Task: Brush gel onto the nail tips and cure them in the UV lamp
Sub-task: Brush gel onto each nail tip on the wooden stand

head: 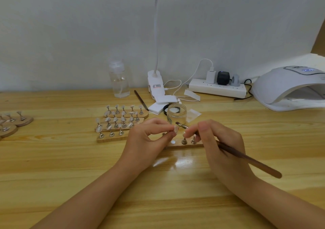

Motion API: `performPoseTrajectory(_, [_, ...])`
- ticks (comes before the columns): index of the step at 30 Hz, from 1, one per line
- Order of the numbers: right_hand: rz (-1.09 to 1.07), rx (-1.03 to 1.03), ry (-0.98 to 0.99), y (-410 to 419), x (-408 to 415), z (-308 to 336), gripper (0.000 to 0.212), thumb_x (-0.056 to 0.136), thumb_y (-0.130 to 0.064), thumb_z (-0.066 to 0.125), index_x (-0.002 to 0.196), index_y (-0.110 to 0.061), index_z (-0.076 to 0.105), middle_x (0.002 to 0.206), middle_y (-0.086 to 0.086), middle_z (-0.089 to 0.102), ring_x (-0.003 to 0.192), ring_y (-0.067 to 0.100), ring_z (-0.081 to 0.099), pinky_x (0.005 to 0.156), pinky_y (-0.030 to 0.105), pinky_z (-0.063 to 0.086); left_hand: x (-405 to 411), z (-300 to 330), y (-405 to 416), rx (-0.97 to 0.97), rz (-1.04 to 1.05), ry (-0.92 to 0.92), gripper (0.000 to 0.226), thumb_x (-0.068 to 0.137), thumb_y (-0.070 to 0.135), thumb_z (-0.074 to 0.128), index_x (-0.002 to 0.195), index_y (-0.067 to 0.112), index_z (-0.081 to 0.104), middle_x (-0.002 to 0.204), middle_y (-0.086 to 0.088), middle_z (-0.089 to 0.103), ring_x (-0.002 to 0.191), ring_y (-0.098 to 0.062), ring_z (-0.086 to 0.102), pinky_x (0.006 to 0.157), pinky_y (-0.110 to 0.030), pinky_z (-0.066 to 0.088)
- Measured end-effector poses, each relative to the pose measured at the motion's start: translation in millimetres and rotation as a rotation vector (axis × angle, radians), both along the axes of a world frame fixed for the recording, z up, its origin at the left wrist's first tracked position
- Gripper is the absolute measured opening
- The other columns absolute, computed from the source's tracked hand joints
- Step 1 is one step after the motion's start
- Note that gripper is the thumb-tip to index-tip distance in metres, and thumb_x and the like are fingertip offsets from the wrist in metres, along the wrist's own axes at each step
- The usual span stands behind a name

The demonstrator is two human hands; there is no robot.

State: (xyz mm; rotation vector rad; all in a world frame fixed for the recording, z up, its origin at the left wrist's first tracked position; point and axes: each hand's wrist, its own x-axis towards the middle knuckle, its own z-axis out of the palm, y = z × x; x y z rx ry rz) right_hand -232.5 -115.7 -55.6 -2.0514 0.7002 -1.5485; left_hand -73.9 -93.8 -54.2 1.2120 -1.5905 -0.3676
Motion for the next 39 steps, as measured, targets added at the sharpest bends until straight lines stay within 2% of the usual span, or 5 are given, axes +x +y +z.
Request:
performPoseTrajectory(9, [0.001, -0.003, 0.009, -1.2, 0.8, 3.4, 0.034, 0.09, -0.028, 0.04, 0.07, -0.017, 0.065, 0.062, -0.006, 0.064, 0.059, -0.006, 0.057, 0.06, 0.006, 0.041, -1.1, 1.7, 2.0, 0.001, 0.018, 0.003, 0.028, 0.073, 0.006, 0.071, 0.08, 0.033, 0.069, 0.076, 0.013, 0.065, 0.073, 0.003, 0.059, 0.075, -0.01, 0.044])
performPoseTrajectory(20, [0.069, 0.12, -0.073, -1.8, -0.8, 1.4, 0.043, 0.087, -0.037, 0.039, 0.061, -0.016, 0.066, 0.048, 0.004, 0.061, 0.046, 0.003, 0.056, 0.051, 0.012, 0.042, -2.8, 2.1, 3.0, -0.002, 0.022, -0.004, 0.029, 0.073, 0.007, 0.073, 0.079, 0.034, 0.068, 0.074, 0.01, 0.064, 0.075, 0.001, 0.059, 0.075, -0.008, 0.042])
performPoseTrajectory(32, [0.045, 0.07, -0.029, -4.4, 0.3, 4.3, 0.037, 0.089, -0.035, 0.039, 0.067, -0.02, 0.064, 0.055, -0.003, 0.062, 0.054, 0.001, 0.058, 0.056, 0.012, 0.044, -3.2, 2.7, 2.8, 0.003, 0.026, 0.009, 0.028, 0.072, 0.007, 0.072, 0.077, 0.035, 0.068, 0.075, 0.01, 0.065, 0.075, 0.002, 0.06, 0.075, -0.007, 0.042])
performPoseTrajectory(36, [0.077, 0.172, -0.093, -2.7, 0.5, 4.3, 0.042, 0.086, -0.041, 0.04, 0.059, -0.019, 0.064, 0.053, 0.007, 0.062, 0.046, 0.006, 0.057, 0.05, 0.015, 0.045, -3.3, 2.6, 3.1, 0.017, 0.019, 0.026, 0.022, 0.072, 0.01, 0.072, 0.078, 0.031, 0.07, 0.074, 0.011, 0.065, 0.072, 0.003, 0.06, 0.075, -0.009, 0.043])
performPoseTrajectory(39, [0.048, 0.086, -0.05, -4.4, -0.1, 6.1, 0.037, 0.09, -0.034, 0.038, 0.069, -0.019, 0.065, 0.058, -0.001, 0.064, 0.055, 0.003, 0.058, 0.055, 0.014, 0.045, -2.3, 2.2, 2.4, 0.018, 0.017, 0.027, 0.022, 0.072, 0.009, 0.072, 0.08, 0.03, 0.07, 0.074, 0.013, 0.064, 0.072, 0.003, 0.059, 0.073, -0.01, 0.044])
